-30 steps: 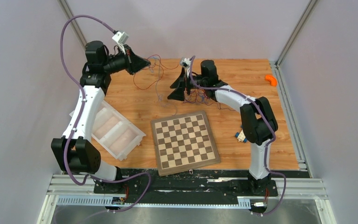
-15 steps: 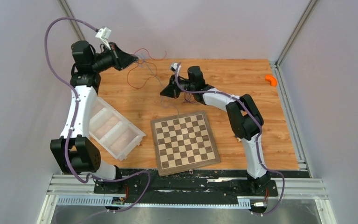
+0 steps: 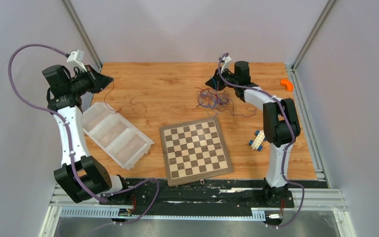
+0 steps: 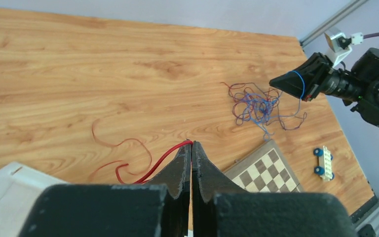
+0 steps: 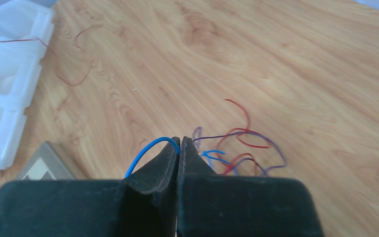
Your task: Untangle the cables
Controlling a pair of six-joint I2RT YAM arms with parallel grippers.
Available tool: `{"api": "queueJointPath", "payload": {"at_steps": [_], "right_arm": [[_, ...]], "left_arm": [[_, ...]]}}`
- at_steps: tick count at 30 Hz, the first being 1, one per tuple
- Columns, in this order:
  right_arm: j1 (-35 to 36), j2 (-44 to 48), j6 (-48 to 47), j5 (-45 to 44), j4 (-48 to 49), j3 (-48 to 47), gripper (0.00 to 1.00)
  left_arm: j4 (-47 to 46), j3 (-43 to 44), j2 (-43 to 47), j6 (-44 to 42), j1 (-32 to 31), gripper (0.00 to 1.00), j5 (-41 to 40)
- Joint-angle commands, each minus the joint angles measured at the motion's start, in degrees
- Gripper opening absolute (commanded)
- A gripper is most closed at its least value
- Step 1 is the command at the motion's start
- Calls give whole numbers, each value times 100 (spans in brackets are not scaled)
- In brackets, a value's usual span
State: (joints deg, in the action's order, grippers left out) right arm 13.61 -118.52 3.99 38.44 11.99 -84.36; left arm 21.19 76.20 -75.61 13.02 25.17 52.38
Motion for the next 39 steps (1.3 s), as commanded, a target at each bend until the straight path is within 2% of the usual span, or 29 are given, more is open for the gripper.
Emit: {"api": "queueJointPath", "payload": {"at_steps": [1,7,11,13,16,19,22,26,29,31,36,38,39], "right_arm": [[207,253,179,734,-4,-287,0],[273,405,191,1067,14,-205,0],[330,540,183,1188,13,-90,0],[353,581,181,1211,18,-23,0],[379,584,179,1292,23,39,0],[373,633,170,1307,18,77,0],[366,732,105,1294,21,172,0],[365,828,80,1298,23,330,0],[358,864,73,1311,21,430,0],[359,868,76,1324,23,455,0],[358,824,93,1372,23,449,0],[361,813,104,1397,23,449,0],[355,798,102,1410,23,451,0]], "left_arm": [[547,50,362,-614,422,0,-121],[1947,229,390,-2053,782,0,-501],[1830,164,290,-2098,710,0,-481],[1633,150,87,-2151,401,0,-712],[1589,369,-467,-2479,-394,3,-1376],[2128,1152,-1609,-2847,-893,10,-1785],[2741,1762,-2635,-3662,-1405,15,-2502],[2883,2104,-3451,-4231,-1700,39,-2927],[3179,2465,-3980,-4463,-1859,62,-3057],[3228,2575,-4237,-4548,-2015,73,-3262],[2795,2361,-4421,-4630,-2198,89,-3950],[2607,2212,-4420,-4689,-2232,98,-4212],[2551,2169,-4423,-4722,-2243,99,-4382]]}}
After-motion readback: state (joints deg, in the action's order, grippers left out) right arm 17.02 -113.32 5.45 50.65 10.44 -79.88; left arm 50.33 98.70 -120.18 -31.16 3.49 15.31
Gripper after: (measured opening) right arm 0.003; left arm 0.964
